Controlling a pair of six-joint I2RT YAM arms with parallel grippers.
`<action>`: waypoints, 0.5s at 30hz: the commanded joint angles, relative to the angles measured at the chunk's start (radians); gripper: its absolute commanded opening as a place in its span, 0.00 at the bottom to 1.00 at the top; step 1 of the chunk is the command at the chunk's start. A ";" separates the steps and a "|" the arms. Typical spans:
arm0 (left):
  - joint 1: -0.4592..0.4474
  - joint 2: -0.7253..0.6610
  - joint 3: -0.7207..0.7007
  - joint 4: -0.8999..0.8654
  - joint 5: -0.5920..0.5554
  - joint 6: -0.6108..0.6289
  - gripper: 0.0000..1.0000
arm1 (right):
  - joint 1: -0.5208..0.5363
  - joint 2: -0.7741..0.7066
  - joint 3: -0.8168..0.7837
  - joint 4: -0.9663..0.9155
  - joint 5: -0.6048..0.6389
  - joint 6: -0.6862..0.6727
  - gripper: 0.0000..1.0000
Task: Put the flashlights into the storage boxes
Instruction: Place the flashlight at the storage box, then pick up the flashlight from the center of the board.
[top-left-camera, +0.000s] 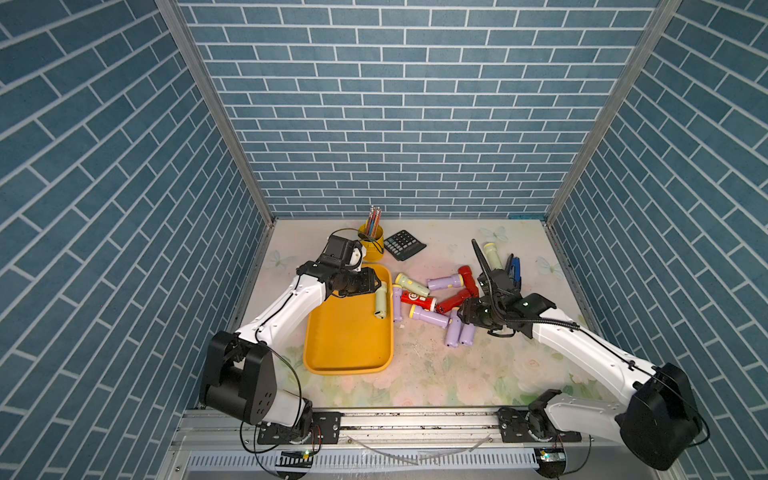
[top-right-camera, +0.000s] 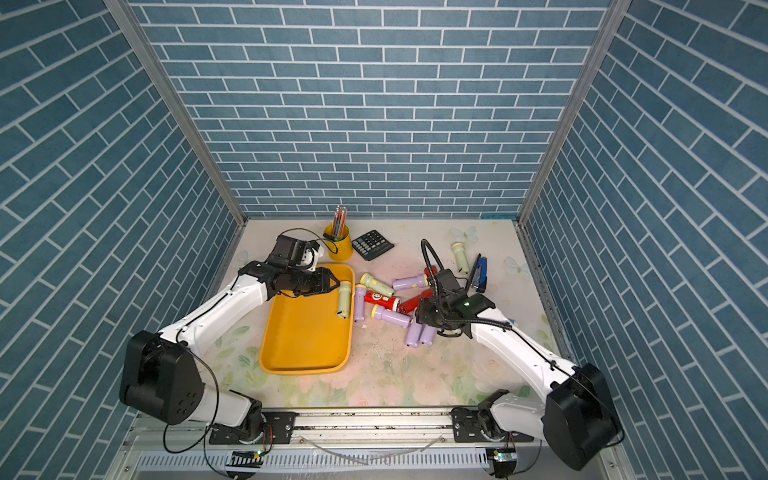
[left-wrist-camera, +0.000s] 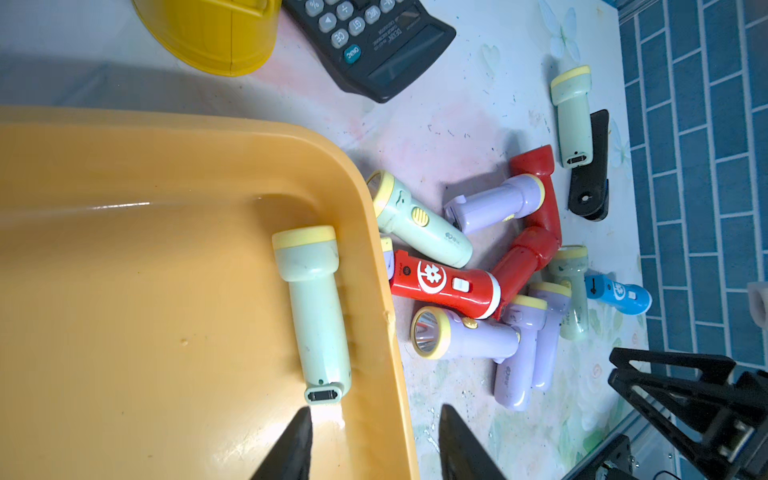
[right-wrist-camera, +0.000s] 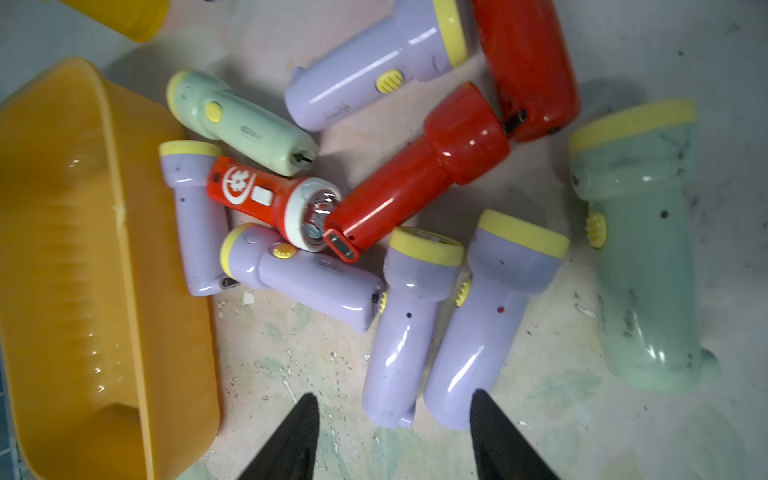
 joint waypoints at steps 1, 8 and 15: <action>-0.003 -0.013 -0.032 -0.035 -0.034 0.006 0.50 | -0.002 0.036 0.054 -0.159 0.052 0.098 0.58; -0.008 -0.013 -0.034 -0.018 -0.036 0.001 0.50 | -0.003 0.123 0.092 -0.209 0.067 0.107 0.53; -0.011 0.002 -0.015 -0.013 -0.029 0.000 0.50 | -0.003 0.206 0.105 -0.157 0.002 0.104 0.54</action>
